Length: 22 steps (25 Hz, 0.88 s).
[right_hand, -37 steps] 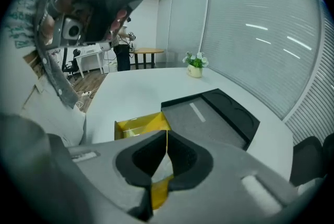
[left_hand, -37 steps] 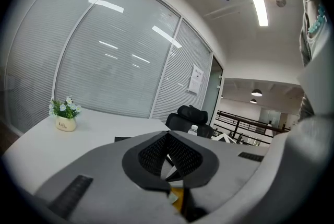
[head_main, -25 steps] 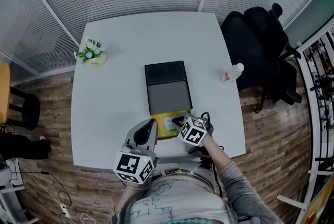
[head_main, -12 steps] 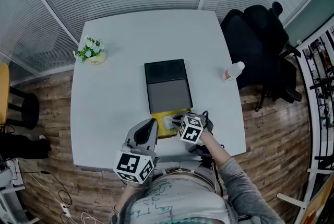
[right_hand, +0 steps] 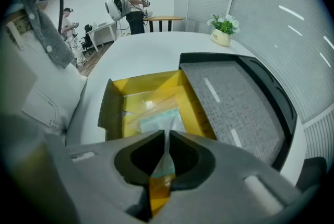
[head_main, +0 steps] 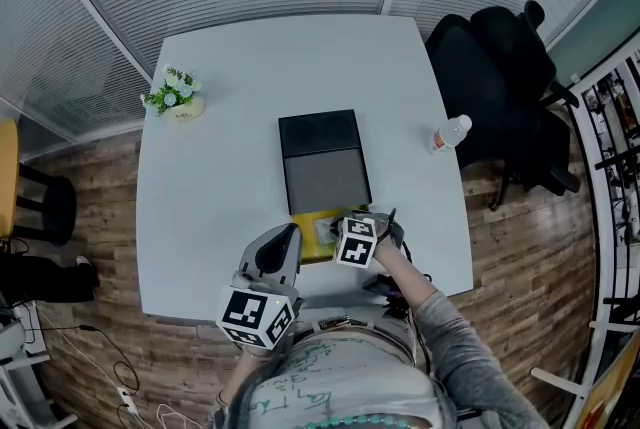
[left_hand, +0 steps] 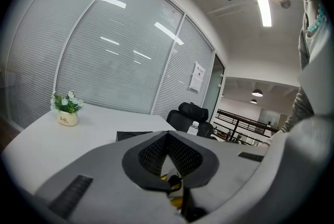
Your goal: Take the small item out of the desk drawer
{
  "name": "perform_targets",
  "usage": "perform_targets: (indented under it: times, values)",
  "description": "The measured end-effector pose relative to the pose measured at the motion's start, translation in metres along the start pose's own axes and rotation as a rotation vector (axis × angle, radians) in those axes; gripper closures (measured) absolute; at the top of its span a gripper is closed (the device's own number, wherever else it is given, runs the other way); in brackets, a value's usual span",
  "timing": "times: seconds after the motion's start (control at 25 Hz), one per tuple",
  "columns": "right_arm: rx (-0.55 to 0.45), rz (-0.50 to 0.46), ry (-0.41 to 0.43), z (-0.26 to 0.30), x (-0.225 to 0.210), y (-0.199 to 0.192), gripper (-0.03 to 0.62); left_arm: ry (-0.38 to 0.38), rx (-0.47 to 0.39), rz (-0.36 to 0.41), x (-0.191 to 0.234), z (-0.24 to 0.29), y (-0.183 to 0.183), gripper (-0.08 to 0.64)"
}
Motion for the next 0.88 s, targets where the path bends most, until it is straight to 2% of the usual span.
perform_targets:
  times: [0.44,0.88]
  values:
    - [0.051,-0.029,0.021,0.005,0.003,-0.001,0.583,-0.021,0.014,0.001,-0.011,0.002,-0.004,0.563]
    - [0.04,-0.06,-0.003,0.006,0.003,-0.003,0.589,-0.02,0.028,0.02,-0.017,0.003,-0.006,0.563]
Point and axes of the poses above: the fingertips, and each gripper's own axes: z forward along the fingers, x to its left, y out of its top, the point moved 1 cm from there along -z, backward along the fingers, and after that the axes turned 1 degree about z, right-handed, at the moved point
